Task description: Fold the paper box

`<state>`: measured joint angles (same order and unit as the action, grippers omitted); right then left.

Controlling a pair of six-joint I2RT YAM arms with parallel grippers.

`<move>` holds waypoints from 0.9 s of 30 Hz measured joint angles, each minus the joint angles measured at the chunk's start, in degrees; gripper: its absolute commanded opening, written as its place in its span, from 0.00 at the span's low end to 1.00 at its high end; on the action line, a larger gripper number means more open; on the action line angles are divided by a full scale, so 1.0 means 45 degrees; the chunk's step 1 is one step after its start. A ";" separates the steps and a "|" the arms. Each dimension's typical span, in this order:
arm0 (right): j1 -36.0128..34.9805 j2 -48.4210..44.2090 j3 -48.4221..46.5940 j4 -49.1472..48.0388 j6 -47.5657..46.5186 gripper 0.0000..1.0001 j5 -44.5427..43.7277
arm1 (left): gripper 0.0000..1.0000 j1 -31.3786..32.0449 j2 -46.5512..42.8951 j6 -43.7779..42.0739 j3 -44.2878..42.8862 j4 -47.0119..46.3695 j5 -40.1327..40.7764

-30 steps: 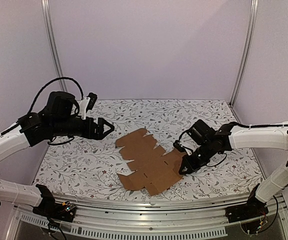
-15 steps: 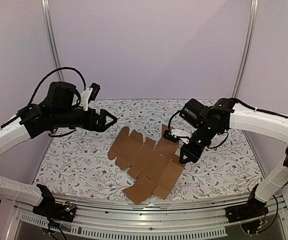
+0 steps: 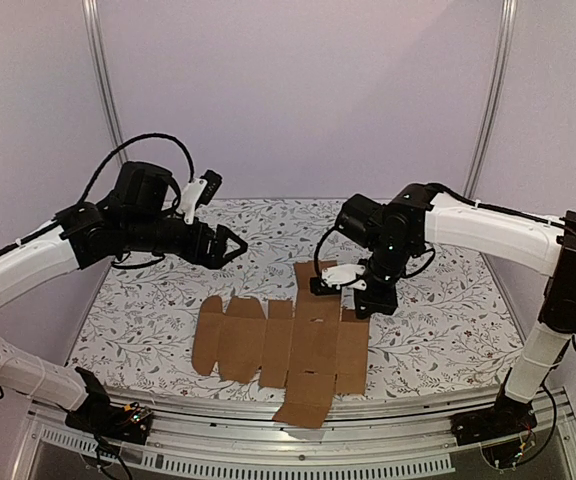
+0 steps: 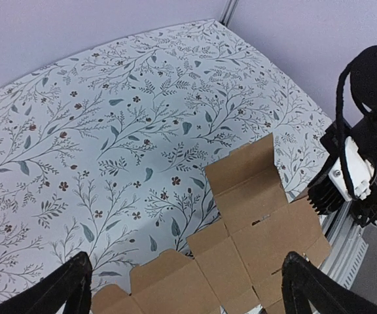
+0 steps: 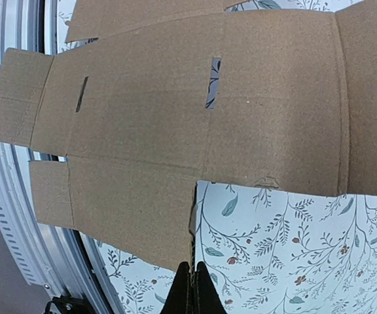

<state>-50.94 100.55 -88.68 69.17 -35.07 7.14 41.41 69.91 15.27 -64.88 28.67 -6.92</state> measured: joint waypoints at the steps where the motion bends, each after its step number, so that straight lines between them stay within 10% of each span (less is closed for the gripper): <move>1: 0.0000 0.0131 -0.0068 0.0029 -0.0340 0.00 -0.0165 | 0.99 0.0015 0.0102 -0.0175 0.0000 -0.0107 -0.0102; 18: -0.0097 0.0612 -0.0821 0.0627 -0.2482 0.00 -0.1195 | 0.93 0.0073 0.3235 -0.6105 0.0510 -0.3691 -0.3653; 27: -0.0437 -0.0029 0.0087 0.0257 -0.2506 0.00 -0.1195 | 0.79 -0.0087 0.6096 -0.8966 -0.2526 -0.1821 -0.5877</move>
<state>-52.90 100.42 -88.29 70.32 -46.35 1.76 41.01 97.34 -25.08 -76.25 20.47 -33.36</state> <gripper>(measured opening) 0.007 0.797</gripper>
